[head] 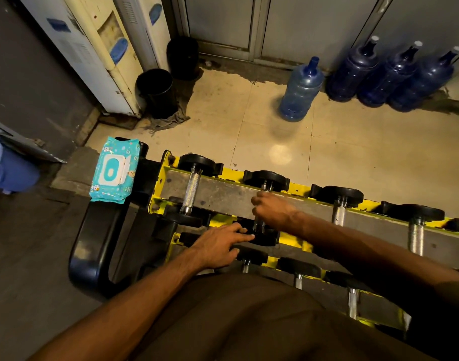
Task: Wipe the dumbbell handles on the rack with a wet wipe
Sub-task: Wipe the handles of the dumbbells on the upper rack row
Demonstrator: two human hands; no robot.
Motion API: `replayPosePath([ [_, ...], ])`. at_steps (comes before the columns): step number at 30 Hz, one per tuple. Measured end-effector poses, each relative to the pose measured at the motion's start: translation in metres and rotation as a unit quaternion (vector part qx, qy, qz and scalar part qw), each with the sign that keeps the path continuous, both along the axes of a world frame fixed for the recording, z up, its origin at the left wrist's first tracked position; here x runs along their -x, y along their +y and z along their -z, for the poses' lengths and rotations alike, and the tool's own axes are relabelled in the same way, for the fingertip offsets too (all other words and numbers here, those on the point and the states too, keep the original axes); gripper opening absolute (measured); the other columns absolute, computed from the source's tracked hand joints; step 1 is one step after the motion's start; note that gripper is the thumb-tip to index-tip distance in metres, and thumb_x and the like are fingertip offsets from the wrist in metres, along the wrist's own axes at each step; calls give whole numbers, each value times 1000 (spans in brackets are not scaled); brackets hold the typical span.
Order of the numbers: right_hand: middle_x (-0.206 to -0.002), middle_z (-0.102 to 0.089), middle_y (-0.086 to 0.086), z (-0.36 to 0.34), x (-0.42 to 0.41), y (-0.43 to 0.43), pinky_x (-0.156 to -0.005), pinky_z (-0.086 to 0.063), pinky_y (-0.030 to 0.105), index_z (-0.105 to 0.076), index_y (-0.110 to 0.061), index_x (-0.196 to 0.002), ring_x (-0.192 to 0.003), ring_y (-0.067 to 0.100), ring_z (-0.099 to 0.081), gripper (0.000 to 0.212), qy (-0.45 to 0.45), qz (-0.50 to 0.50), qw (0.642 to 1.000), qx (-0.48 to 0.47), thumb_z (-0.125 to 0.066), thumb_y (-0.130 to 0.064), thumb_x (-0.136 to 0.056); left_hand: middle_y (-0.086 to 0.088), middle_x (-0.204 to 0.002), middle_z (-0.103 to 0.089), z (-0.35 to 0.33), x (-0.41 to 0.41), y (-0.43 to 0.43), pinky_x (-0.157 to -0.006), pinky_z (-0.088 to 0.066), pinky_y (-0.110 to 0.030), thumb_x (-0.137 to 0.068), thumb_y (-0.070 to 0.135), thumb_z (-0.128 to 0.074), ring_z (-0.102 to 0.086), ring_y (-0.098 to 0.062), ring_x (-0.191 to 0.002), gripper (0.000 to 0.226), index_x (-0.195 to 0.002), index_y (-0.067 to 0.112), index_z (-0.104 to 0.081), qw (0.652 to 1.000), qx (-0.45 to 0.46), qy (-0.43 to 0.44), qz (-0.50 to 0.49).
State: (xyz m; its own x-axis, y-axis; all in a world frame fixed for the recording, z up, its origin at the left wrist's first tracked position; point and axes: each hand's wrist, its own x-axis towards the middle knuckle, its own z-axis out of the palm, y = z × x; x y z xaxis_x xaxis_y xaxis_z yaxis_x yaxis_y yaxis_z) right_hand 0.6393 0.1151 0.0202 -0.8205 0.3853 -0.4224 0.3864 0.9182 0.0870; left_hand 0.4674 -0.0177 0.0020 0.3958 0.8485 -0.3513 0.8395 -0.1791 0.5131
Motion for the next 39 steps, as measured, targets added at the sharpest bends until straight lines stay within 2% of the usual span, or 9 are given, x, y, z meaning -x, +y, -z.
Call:
replayPosePath([
  [5, -115, -52, 3, 20, -23, -12, -75, -48, 24, -68, -15, -110, -99, 17, -55, 19, 212, 262, 936, 103, -67, -17, -91, 12, -148, -43, 2, 1, 0, -95, -42, -23, -98, 29, -56, -46, -5, -127, 55, -149, 42, -41, 1000, 2, -10, -12],
  [8, -100, -56, -5, 31, -21, -32, -63, -42, 16, -61, -19, -99, -86, 10, -54, 13, 372, 537, 741, 155, -66, -11, -91, 12, -148, -43, 1, 0, 0, -95, -41, -23, -98, 29, -56, -45, -5, -128, 54, -149, 41, -42, 1000, 1, -7, -14],
  [14, -91, -69, 17, 45, -16, -21, -74, -59, 36, -68, -5, -88, -72, 21, -62, 4, 421, 760, 338, 361, -66, -5, -92, 13, -152, -39, -3, 3, -1, -96, -35, -24, -99, 29, -56, -43, -5, -132, 55, -150, 41, -40, 1000, 1, 8, -7],
  [18, -69, -66, 8, 29, 3, 1, -77, -54, 38, -62, -7, -87, -64, 18, -61, 20, 464, 754, 178, 430, -49, -11, -101, 10, -154, -38, -7, -1, 0, -99, -42, -30, -99, 31, -55, -42, -9, -135, 57, -152, 40, -37, 1000, 4, 28, 11],
  [20, -72, -69, 9, 29, 4, -1, -77, -52, 36, -63, -6, -93, -70, 19, -64, 23, 462, 738, 160, 465, -43, -12, -103, 10, -154, -37, -8, -3, 0, -98, -42, -31, -99, 32, -54, -42, -10, -136, 57, -153, 39, -37, 999, 1, 39, 14],
  [27, -80, -62, 11, 41, -31, -10, -64, -55, 31, -66, 0, -101, -61, 16, -62, 13, 349, 748, 287, 486, -55, 0, -94, 10, -153, -38, -10, -5, -1, -98, -43, -31, -99, 31, -54, -42, -10, -135, 57, -152, 40, -38, 999, 9, 36, 9],
  [34, -95, -67, 15, 44, -8, 24, -76, -61, 38, -63, -2, -112, -72, 19, -64, 30, 469, 763, 160, 415, -50, 12, -89, 12, -155, -35, -14, -4, 1, -105, -40, -43, -99, 32, -55, -39, -10, -138, 57, -152, 41, -37, 998, 27, 54, 15],
  [37, -98, -71, 14, 44, 1, 17, -77, -60, 33, -70, -5, -101, -82, 21, -67, 17, 486, 783, 247, 301, -66, 3, -87, 11, -155, -36, -14, -4, 1, -107, -40, -45, -99, 31, -55, -38, -11, -139, 56, -152, 41, -38, 998, 26, 56, 14],
  [39, -95, -73, 7, 36, 5, 3, -78, -57, 29, -76, -8, -94, -88, 19, -68, 13, 495, 748, 400, 190, -76, -4, -82, 10, -155, -37, -13, -3, 1, -107, -40, -44, -99, 31, -54, -39, -11, -139, 56, -152, 41, -38, 998, 25, 54, 11],
])
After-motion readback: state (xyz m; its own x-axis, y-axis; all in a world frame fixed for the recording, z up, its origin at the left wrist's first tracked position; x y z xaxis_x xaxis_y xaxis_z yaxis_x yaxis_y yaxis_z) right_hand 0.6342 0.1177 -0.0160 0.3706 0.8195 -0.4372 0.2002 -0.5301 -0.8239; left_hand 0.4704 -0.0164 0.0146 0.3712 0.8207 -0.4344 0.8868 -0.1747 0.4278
